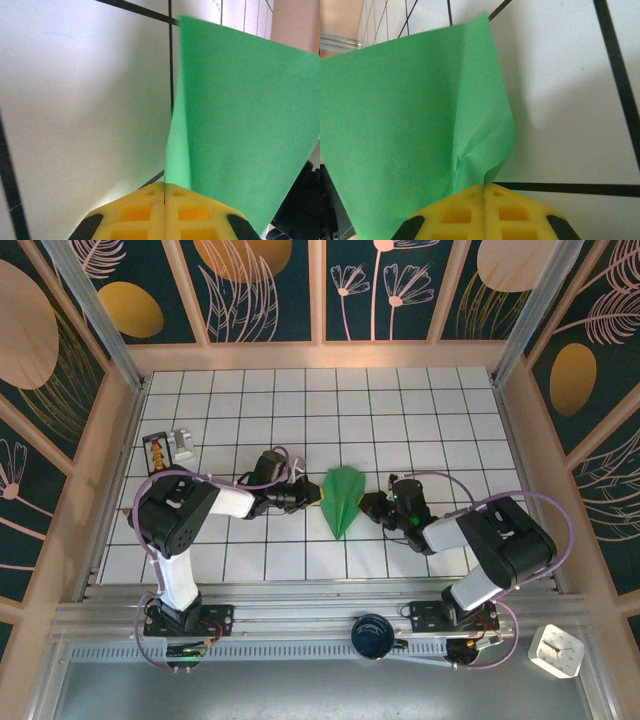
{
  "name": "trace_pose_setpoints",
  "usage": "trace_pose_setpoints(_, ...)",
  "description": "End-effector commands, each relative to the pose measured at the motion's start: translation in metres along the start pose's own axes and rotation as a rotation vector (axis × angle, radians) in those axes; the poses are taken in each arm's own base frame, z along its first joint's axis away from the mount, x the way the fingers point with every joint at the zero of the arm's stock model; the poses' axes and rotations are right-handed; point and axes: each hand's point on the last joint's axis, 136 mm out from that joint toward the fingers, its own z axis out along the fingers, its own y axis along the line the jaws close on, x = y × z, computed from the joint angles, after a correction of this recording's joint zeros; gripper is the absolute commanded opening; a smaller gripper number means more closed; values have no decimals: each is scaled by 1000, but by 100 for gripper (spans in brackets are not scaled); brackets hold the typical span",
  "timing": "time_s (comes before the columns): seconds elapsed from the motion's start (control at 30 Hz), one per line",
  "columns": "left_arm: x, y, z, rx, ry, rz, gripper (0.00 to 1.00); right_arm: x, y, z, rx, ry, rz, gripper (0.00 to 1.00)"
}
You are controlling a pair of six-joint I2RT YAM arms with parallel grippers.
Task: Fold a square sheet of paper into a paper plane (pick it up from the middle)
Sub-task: Move a paper plane to the center of the table.
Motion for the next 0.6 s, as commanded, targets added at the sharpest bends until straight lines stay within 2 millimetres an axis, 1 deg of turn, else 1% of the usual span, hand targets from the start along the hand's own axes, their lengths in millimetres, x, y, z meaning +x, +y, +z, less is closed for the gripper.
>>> trace_pose_setpoints(0.0, -3, 0, -4, -19, 0, 29, 0, -9, 14, 8, -52, -14, -18, 0)
trace_pose_setpoints(0.17, -7, 5, -3, -32, -7, 14, 0, -15, 14, 19, -43, -22, -23, 0)
trace_pose_setpoints(0.3, -10, 9, -3, -41, -14, 9, 6, -17, 15, 25, -39, -17, -37, 5)
trace_pose_setpoints(0.37, -15, 8, -7, -48, -34, 16, 11, -18, 12, 24, -22, -19, -48, 9)
trace_pose_setpoints(0.43, -20, 10, -11, -70, -47, 27, 19, -21, 9, 22, -5, -24, -56, 14)
trace_pose_setpoints(0.5, -23, 10, -15, -84, -55, 43, 25, -25, 8, 18, 2, -32, -62, 18)
trace_pose_setpoints(0.57, -27, 9, -20, -95, -68, 61, 33, -31, 8, 13, 13, -47, -72, 22)
